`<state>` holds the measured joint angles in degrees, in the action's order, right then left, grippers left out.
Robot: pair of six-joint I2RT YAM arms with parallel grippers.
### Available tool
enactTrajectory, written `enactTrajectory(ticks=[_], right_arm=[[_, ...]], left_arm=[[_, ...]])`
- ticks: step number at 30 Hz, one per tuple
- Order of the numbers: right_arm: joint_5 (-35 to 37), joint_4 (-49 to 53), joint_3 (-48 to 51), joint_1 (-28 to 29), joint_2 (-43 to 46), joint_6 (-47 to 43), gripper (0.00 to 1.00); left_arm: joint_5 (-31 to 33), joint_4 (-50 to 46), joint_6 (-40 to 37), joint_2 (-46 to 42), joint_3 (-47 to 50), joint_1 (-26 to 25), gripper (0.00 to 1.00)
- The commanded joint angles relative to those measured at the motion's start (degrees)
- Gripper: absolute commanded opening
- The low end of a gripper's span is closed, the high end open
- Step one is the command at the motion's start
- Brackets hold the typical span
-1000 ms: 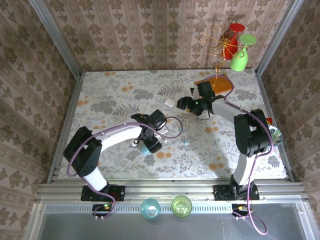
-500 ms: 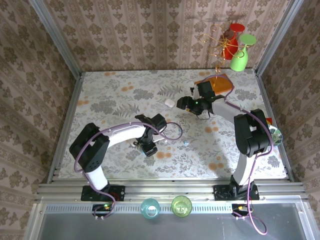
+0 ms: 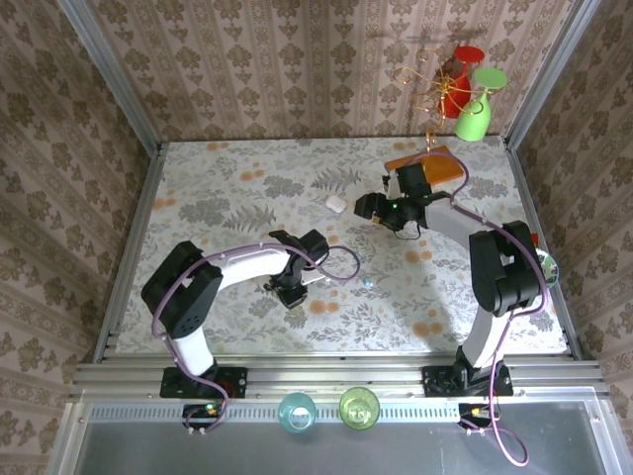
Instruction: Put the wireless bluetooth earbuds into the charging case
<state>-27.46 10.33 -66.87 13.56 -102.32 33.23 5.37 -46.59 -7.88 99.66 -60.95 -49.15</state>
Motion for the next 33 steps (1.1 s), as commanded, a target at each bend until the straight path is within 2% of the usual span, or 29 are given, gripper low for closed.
enactTrajectory(ticks=[1,5,10,18,21,33], right_arm=[[-4.58,-2.02,2.85,-1.62,5.00,2.98,0.71],[-10.36,-1.59,6.20,-3.17,8.83,4.73,0.70],[-19.19,0.77,8.65,-3.12,11.73,4.98,0.70],[-26.55,-3.24,12.07,0.69,13.11,8.57,0.69],[-27.83,-5.29,12.95,2.47,13.73,9.69,0.69],[-29.75,-9.62,12.78,7.43,11.39,11.60,0.62]], left_arm=[[-0.86,3.51,-2.33,-5.48,1.04,0.60,0.28],[-4.23,12.14,-7.05,-11.33,3.04,1.89,0.27],[-11.60,20.35,-11.42,-14.56,3.35,4.76,0.27],[-24.66,38.77,-16.10,-15.99,6.80,5.71,0.28],[-27.05,41.16,-17.34,-16.03,7.22,5.74,0.28],[-28.43,40.06,-17.76,-14.56,5.38,5.65,0.29]])
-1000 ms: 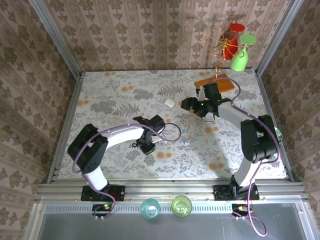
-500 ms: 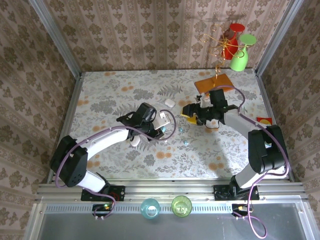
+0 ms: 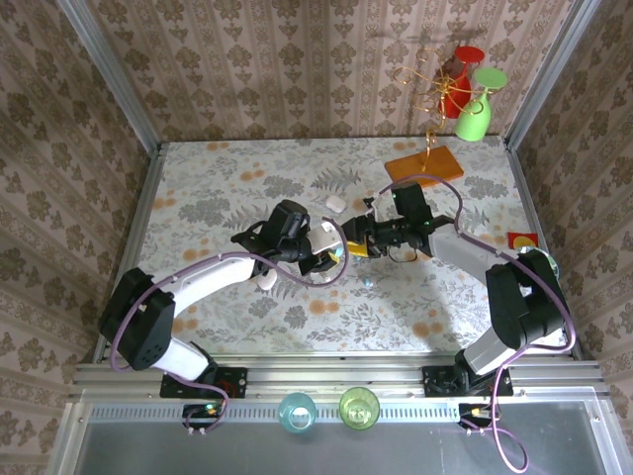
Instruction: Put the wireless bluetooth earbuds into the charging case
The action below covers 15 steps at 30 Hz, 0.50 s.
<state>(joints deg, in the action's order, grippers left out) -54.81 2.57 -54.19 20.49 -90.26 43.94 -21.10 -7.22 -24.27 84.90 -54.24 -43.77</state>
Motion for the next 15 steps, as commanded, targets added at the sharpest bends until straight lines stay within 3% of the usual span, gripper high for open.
enactTrajectory(ticks=[1,5,15], right_arm=[[-2.41,-1.87,0.11,0.52,-1.05,0.96,0.60],[-2.54,-1.69,-0.25,0.67,-2.06,1.09,0.51],[-2.63,5.03,-2.81,1.97,-3.30,-3.22,0.46]], left_arm=[[-1.99,0.93,-1.22,0.09,-1.31,0.26,0.29],[-2.10,1.13,-1.20,-0.10,-1.47,0.31,0.29],[-0.48,1.12,-1.30,0.64,-1.88,0.35,0.29]])
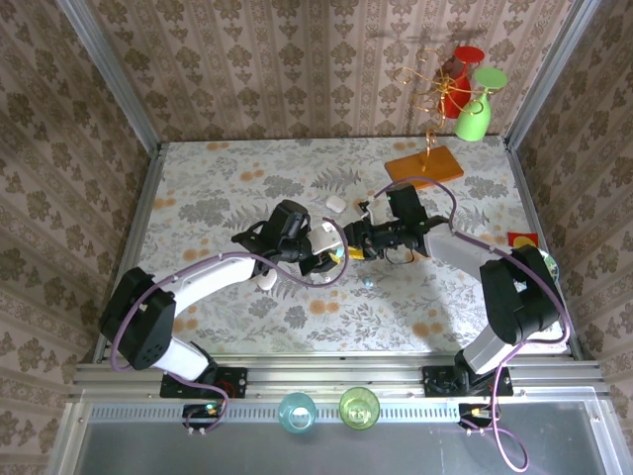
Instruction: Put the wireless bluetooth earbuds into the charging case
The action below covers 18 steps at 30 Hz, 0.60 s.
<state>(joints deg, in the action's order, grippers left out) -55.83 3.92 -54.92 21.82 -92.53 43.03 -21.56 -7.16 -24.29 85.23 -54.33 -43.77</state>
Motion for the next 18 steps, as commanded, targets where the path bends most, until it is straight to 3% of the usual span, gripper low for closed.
enactTrajectory(ticks=[1,6,9,11,14,18], right_arm=[[-1.56,4.21,-2.29,0.80,-1.24,-2.73,0.44],[-0.69,5.48,-3.09,1.13,-1.71,-3.21,0.29],[-0.39,5.58,-3.35,1.02,-0.93,-3.06,0.24],[-1.00,4.41,-3.19,0.53,-0.15,-2.07,0.23],[-2.94,0.78,-2.46,-0.39,0.84,0.72,0.23],[-5.83,-6.72,-0.65,-2.08,2.53,6.42,0.23]], left_arm=[[0.11,1.25,-1.28,0.33,-1.83,0.35,0.29],[0.29,2.03,-1.28,-0.13,-1.28,0.44,0.29],[0.47,4.17,-0.82,-1.22,0.21,0.70,0.33],[-0.02,6.86,0.21,-2.27,1.86,1.30,0.41],[-2.65,12.11,2.50,-4.15,4.89,2.82,0.64],[-5.47,25.52,7.64,-7.48,11.11,4.91,0.81]])
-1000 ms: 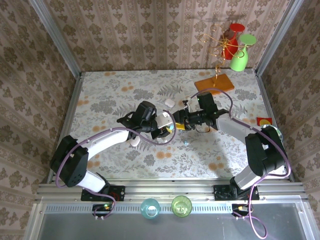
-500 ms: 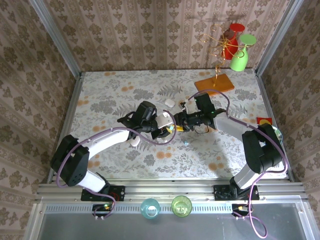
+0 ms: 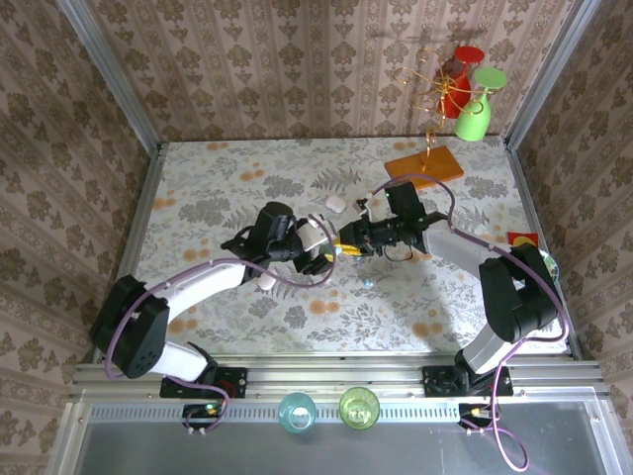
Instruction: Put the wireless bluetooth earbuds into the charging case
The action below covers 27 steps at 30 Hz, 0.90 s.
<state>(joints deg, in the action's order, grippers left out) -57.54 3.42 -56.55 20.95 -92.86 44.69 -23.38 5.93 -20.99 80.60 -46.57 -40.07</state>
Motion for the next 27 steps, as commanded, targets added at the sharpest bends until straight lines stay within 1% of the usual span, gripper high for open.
enactTrajectory(ticks=[1,2,5,9,14,15,17,19,23,27], right_arm=[[-4.87,-9.66,1.77,-1.75,3.31,7.64,0.22],[-5.70,-13.74,2.68,-2.13,3.60,10.52,0.22],[-7.38,-25.48,4.29,-2.61,3.71,19.51,0.22],[-7.53,-34.69,5.05,-2.60,4.08,26.99,0.21],[-6.24,-47.19,5.22,-2.61,4.01,37.21,0.20],[-5.99,-49.22,5.14,-2.60,3.93,38.88,0.20],[-5.09,-53.50,5.09,-2.55,3.90,42.60,0.20],[-4.20,-56.50,4.97,-2.35,3.83,45.08,0.20],[-3.57,-58.13,4.16,-1.55,3.65,47.19,0.20],[-2.80,-61.71,3.21,-0.71,2.75,50.41,0.20]], left_arm=[[-4.42,17.28,6.38,-3.63,5.11,1.77,0.83],[-5.53,22.40,8.38,-4.17,7.20,2.50,0.85],[-7.88,33.16,13.32,-4.57,11.01,4.26,0.85],[-10.78,46.13,17.67,-3.62,14.70,5.64,0.86],[-13.09,65.56,24.43,0.81,18.02,7.33,0.81],[-14.44,68.17,25.52,1.79,18.17,7.58,0.80],[-15.88,68.07,25.25,2.33,17.22,7.47,0.79],[-15.75,68.25,24.98,2.46,16.79,7.38,0.79],[-14.14,68.29,24.86,1.85,16.21,7.53,0.79],[-14.78,68.33,26.58,2.43,14.22,7.82,0.77]])
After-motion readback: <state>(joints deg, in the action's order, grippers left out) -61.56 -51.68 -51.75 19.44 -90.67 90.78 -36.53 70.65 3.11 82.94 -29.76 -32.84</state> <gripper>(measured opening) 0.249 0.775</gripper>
